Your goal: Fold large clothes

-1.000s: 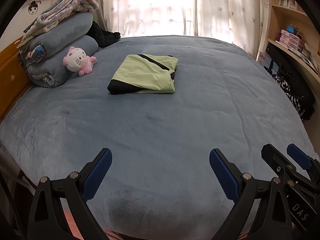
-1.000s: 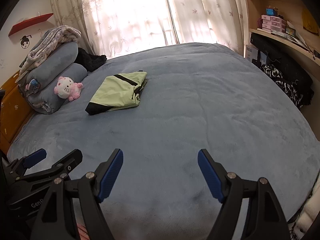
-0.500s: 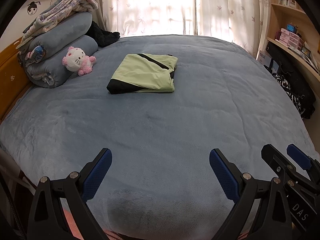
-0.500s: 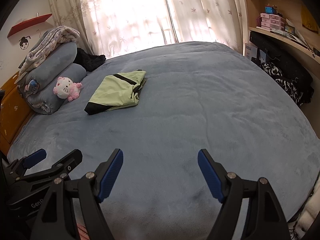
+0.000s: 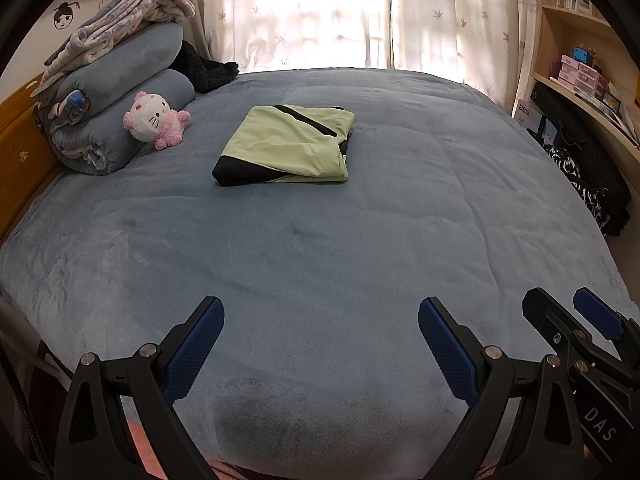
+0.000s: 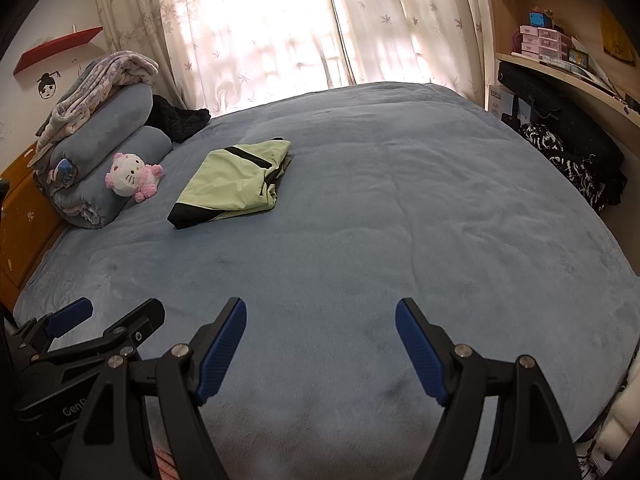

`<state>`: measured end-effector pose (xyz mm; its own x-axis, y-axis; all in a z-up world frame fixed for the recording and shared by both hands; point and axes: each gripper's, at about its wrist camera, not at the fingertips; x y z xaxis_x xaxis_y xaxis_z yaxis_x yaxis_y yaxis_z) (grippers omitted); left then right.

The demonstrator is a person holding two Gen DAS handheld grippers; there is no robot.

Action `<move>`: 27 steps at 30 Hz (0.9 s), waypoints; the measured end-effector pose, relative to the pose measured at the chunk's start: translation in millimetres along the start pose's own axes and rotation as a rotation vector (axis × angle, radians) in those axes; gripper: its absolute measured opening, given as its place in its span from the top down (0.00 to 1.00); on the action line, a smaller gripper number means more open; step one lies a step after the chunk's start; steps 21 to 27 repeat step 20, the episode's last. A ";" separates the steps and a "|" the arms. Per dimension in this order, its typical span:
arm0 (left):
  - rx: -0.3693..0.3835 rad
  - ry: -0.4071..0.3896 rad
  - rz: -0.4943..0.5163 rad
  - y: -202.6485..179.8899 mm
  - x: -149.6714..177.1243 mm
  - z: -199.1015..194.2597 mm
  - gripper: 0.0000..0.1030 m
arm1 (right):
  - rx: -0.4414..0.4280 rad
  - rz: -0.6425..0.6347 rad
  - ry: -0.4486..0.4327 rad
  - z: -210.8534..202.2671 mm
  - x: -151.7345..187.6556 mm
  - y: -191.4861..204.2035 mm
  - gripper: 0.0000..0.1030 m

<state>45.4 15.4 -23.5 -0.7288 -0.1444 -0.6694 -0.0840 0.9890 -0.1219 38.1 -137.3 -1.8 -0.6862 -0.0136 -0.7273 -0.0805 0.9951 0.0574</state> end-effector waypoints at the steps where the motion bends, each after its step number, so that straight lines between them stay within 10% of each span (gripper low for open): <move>1: 0.001 0.001 0.000 0.3 0.2 0.2 0.06 | -0.001 0.001 0.001 -0.2 -0.3 0.1 0.25; 27: -0.001 0.022 0.004 5.4 3.1 3.6 0.07 | 0.006 0.006 0.011 3.5 7.2 0.8 0.25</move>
Point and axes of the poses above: each gripper's, at about its wrist camera, not at the fingertips, and z roughly the way its jaws point, y to its left, x to its underside, and after that the axes turned 7 degrees about -z, right-handed
